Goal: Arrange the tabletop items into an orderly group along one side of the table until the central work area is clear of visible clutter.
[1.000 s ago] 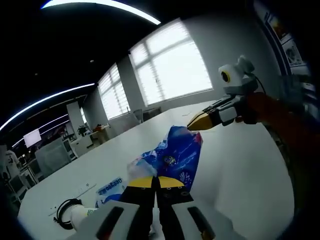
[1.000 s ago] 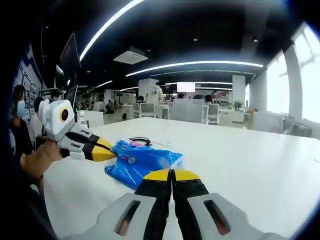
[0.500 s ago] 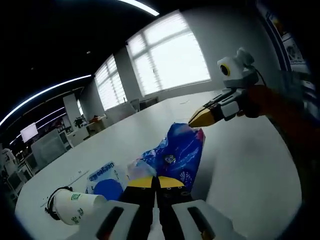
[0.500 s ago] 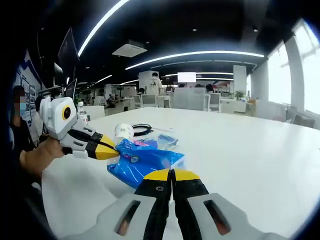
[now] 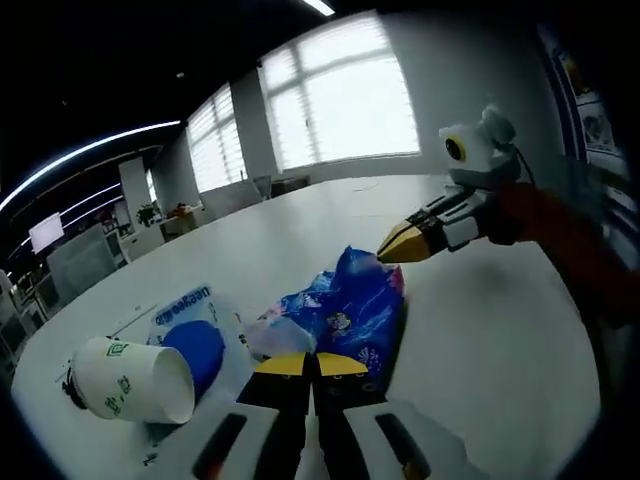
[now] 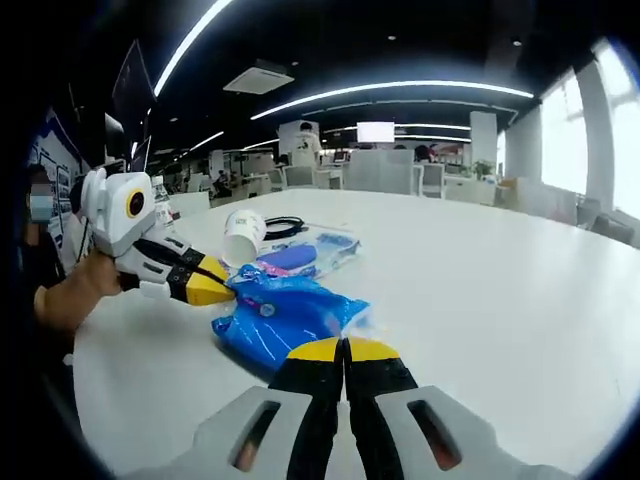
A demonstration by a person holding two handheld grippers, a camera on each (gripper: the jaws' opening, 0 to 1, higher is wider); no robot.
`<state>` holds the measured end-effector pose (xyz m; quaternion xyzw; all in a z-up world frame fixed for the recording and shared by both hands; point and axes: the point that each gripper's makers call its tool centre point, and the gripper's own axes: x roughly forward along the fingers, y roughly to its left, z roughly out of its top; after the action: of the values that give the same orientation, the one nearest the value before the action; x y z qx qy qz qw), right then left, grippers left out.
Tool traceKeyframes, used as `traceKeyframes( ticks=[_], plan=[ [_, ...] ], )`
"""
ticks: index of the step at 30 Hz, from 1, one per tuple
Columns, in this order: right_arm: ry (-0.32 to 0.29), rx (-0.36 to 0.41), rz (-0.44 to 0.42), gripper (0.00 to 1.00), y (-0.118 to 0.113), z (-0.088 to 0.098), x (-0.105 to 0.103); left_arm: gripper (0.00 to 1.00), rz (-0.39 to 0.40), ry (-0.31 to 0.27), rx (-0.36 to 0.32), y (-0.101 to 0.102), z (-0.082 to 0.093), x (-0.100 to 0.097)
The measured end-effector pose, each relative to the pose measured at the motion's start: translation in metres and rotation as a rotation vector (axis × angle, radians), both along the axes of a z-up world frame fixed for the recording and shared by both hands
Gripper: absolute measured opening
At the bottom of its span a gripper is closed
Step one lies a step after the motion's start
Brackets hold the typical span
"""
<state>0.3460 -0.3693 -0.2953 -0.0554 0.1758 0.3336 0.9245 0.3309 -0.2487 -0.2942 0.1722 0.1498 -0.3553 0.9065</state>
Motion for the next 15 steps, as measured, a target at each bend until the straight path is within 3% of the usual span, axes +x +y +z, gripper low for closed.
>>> traceKeyframes(
  ticks=[8, 15],
  plan=[
    [0.005, -0.004, 0.005, 0.00, 0.0011, 0.0016, -0.0029, 0.00, -0.001, 0.012, -0.015, 0.0010, -0.0020, -0.0005],
    [-0.007, -0.077, 0.008, 0.01, -0.0002, 0.0012, -0.0066, 0.05, -0.031, 0.012, 0.004, 0.0070, 0.0027, -0.0026]
  ],
)
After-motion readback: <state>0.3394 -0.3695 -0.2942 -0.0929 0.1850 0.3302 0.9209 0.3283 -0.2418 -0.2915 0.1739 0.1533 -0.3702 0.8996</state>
